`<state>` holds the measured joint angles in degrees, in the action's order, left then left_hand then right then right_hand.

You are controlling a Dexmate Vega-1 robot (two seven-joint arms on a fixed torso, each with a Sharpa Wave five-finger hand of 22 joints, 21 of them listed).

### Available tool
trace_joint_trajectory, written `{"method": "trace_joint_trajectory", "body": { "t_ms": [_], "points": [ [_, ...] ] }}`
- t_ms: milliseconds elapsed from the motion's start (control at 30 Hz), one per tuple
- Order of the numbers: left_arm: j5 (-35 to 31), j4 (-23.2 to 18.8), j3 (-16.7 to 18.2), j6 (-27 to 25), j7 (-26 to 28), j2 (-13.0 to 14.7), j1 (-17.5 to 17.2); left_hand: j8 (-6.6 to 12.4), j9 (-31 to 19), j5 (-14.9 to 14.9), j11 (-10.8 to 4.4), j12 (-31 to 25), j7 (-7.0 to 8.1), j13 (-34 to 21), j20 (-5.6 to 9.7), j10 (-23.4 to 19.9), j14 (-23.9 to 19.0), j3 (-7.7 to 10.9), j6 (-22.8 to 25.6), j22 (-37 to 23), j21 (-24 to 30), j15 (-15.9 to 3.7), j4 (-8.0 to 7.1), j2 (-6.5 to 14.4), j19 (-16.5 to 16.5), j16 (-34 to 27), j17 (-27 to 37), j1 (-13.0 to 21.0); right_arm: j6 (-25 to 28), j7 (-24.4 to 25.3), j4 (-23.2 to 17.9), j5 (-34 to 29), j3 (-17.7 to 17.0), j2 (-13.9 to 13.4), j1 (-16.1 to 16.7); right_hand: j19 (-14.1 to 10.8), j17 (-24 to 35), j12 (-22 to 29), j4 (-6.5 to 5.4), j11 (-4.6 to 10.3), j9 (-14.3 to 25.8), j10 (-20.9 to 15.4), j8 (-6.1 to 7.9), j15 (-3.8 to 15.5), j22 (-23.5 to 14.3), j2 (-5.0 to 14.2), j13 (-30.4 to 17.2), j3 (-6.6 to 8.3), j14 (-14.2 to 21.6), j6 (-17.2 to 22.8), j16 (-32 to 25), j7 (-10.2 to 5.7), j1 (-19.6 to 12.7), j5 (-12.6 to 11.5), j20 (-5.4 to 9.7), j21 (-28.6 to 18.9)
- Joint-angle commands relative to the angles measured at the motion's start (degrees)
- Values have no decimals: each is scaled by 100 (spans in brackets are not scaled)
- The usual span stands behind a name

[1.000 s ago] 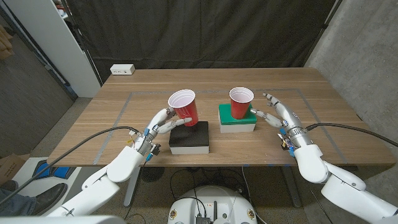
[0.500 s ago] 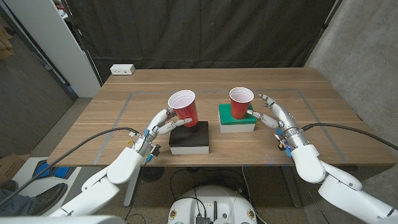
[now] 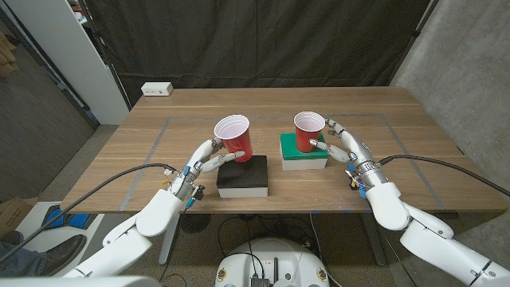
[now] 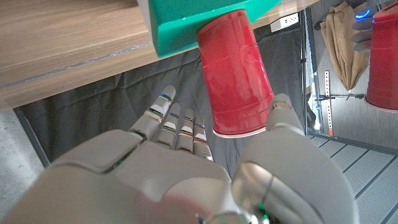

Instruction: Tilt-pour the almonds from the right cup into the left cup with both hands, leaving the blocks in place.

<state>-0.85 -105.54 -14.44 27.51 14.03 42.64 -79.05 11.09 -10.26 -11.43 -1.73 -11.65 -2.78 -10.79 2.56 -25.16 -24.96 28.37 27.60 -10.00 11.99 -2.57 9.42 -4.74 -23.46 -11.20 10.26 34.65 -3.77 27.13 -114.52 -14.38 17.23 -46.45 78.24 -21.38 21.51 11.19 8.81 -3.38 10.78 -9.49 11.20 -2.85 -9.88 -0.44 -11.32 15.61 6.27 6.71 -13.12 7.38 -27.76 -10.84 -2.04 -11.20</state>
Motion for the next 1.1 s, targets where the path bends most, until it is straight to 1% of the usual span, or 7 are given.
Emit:
{"method": "trace_joint_trajectory", "body": {
  "t_ms": [33,333,600,867,933,1100],
  "points": [
    [-17,-23,8,-66,19,3,-16,-24,-28,-39,6,1,-10,-31,330,-4,-1,-41,-8,-28,-28,-275,-8,53,26,4,12,-13,-163,-150,258,-10,226,116,-367,17,2,-5,2,6,25,28,-5,-15,-12,-47,-8,-6,-29,-43,19,-12,-54,-33,-22,5],
    [-31,-60,9,-120,32,18,-34,-26,-31,-43,12,0,-8,-33,326,-6,-6,-55,-16,-29,-28,-266,-6,70,23,3,12,-1,-266,-232,489,35,346,166,-611,11,0,1,4,2,25,24,2,-5,-12,-58,-9,-9,-14,-39,12,-16,-66,-39,-20,1],
    [-71,-177,56,-244,92,39,-117,-24,-33,-47,12,1,-12,-35,322,-6,1,-70,-15,-30,-29,-272,-4,83,25,6,11,11,-323,-267,678,103,444,216,-760,-3,-3,8,5,13,25,13,3,-21,-12,-69,-9,-11,10,-50,3,-11,-76,-44,-25,-5],
    [-74,-167,25,-264,116,16,-123,-22,-33,-51,17,3,-15,-35,317,-1,13,-73,-12,-30,-29,-269,-3,98,22,11,11,22,-446,-282,761,97,534,234,-868,-17,-7,12,13,7,25,10,8,-21,-12,-85,-10,-12,19,-51,0,-13,-97,-51,-31,-10],
    [-74,-167,22,-270,119,16,-122,-18,-34,-53,-13,3,-2,-36,321,-1,-7,-80,-2,-31,-27,-273,0,101,17,3,10,30,-457,-309,786,113,555,243,-906,-16,-7,12,14,3,25,10,10,-20,-12,-87,-10,-12,22,-49,-1,-16,-100,-52,-31,-9],
    [-77,-166,12,-285,130,12,-115,-18,-35,-55,10,1,-16,-37,311,-7,-8,-86,-3,-31,-28,-260,0,111,20,3,10,36,-471,-352,861,134,620,279,-996,-26,-9,15,17,0,26,4,12,-14,-12,-93,-10,-11,33,-51,-5,-25,-112,-54,-40,-13]
  ]
}}
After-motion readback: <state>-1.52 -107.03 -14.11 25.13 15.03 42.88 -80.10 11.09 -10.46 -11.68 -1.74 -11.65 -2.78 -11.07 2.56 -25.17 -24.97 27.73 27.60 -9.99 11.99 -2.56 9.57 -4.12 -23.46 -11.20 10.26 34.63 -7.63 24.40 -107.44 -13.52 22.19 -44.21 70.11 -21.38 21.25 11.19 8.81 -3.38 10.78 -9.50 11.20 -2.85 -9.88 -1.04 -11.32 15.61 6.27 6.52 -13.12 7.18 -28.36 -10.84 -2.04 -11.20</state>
